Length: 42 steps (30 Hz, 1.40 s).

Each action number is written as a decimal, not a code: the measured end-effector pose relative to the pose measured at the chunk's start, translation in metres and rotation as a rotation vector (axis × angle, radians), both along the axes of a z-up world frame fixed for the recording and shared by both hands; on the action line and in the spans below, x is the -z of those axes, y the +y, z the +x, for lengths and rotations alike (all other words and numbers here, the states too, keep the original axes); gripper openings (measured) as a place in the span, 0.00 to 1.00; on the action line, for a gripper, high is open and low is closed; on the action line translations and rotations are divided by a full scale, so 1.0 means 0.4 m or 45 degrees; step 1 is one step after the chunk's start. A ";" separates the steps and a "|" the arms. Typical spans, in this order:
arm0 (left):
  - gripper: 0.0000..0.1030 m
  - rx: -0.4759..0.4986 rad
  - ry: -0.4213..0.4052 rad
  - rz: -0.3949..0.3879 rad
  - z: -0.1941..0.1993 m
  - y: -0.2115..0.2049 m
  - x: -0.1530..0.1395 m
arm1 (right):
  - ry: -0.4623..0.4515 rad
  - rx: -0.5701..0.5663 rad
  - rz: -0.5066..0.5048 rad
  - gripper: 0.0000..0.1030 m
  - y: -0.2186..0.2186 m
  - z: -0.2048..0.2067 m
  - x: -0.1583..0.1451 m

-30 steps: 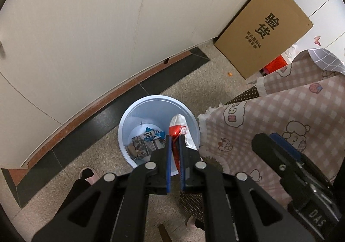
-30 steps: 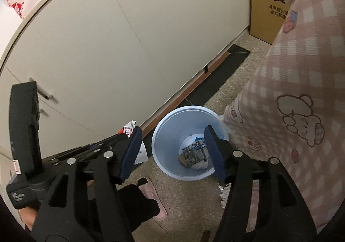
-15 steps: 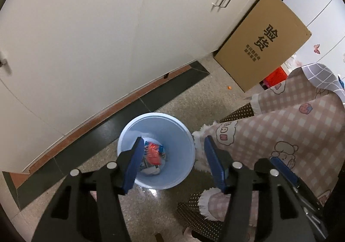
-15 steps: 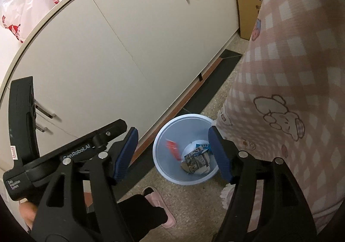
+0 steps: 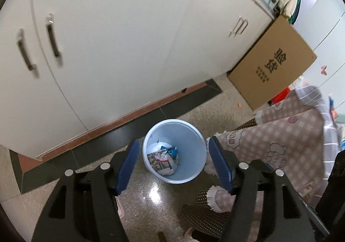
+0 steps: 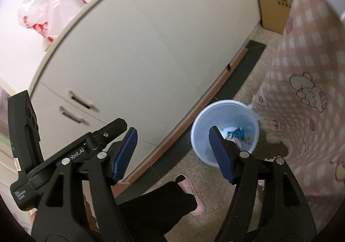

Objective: Collect trash
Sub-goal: 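Open both grippers to drop the wrappers into the wastebasket, then move both grippers back from the wastebasket to the table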

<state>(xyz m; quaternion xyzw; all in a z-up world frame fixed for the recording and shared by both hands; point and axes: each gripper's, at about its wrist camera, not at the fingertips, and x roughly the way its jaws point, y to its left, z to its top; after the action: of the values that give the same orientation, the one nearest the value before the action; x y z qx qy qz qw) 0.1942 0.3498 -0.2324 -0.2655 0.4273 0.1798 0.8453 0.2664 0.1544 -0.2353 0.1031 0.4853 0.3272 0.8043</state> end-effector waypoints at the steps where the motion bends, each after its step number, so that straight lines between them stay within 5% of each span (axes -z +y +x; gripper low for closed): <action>1: 0.63 -0.003 -0.021 0.007 -0.015 -0.003 -0.024 | -0.019 -0.006 0.004 0.66 0.001 -0.010 -0.019; 10: 0.66 0.112 -0.250 0.084 -0.051 -0.153 -0.259 | -0.335 0.090 0.015 0.68 -0.136 -0.097 -0.261; 18: 0.67 0.386 -0.338 0.183 0.029 -0.430 -0.379 | -0.477 0.320 0.045 0.70 -0.434 -0.108 -0.407; 24: 0.67 0.667 -0.319 0.394 0.135 -0.711 -0.405 | -0.484 0.567 0.029 0.75 -0.695 -0.069 -0.412; 31: 0.67 0.869 -0.297 0.474 0.248 -0.932 -0.372 | -0.388 0.836 -0.002 0.77 -0.959 -0.014 -0.363; 39: 0.66 0.960 -0.271 0.591 0.351 -1.072 -0.315 | -0.319 0.927 0.019 0.78 -1.072 0.032 -0.304; 42: 0.53 0.974 -0.265 0.578 0.385 -1.091 -0.310 | -0.296 0.937 0.019 0.78 -1.088 0.056 -0.290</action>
<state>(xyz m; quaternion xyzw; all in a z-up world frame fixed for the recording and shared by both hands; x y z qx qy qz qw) 0.3482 -0.0867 -0.1086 0.0867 0.3572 -0.0837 0.9262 0.2890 -0.2809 -0.1195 0.2385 0.3191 0.0297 0.9167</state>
